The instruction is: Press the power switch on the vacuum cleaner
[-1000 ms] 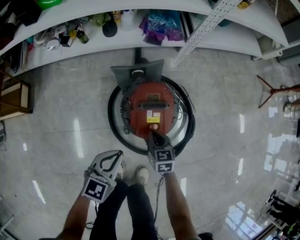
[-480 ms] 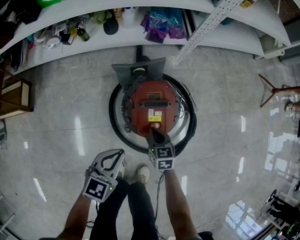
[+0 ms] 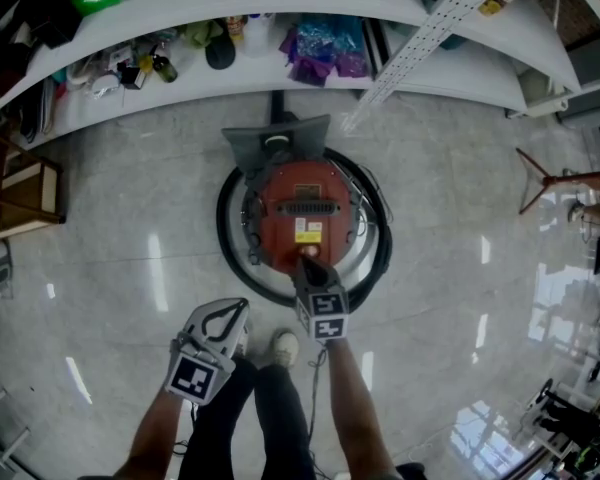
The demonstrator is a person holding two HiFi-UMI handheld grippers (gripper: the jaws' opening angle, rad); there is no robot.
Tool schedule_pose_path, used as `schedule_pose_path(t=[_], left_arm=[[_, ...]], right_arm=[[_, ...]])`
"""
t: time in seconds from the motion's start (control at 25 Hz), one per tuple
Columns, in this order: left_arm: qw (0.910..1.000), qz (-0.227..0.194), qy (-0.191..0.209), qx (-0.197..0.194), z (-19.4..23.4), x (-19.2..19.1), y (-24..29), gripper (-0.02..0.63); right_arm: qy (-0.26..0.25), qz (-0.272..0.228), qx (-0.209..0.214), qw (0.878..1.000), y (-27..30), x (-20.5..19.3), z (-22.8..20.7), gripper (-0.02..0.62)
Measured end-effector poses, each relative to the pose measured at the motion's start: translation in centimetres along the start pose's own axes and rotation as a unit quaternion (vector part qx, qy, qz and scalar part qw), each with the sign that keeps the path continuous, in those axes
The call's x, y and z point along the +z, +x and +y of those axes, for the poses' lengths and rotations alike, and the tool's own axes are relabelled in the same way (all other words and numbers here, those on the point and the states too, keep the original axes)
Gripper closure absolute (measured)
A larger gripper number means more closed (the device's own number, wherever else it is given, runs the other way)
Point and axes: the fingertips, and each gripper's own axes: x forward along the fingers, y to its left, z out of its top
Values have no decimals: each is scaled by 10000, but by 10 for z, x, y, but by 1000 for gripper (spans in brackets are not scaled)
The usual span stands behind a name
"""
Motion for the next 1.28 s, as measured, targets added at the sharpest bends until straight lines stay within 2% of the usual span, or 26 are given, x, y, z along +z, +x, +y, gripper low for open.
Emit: schedule_pose_path(t=[0.36,0.56,1.28], left_arm=[[10000,-18,-54,32,0,-1,-4,598],[10000,-61,-22,42,-1,-2,-5,598],[9999,-78,-92,100,1,-4,-8,598]], right_arm=[[-170,181,-153,9996,1,-1,0,584],[35,168,-125,9998,1,1,2,584],[40,459,-217,9987,7,-10,-1,584]])
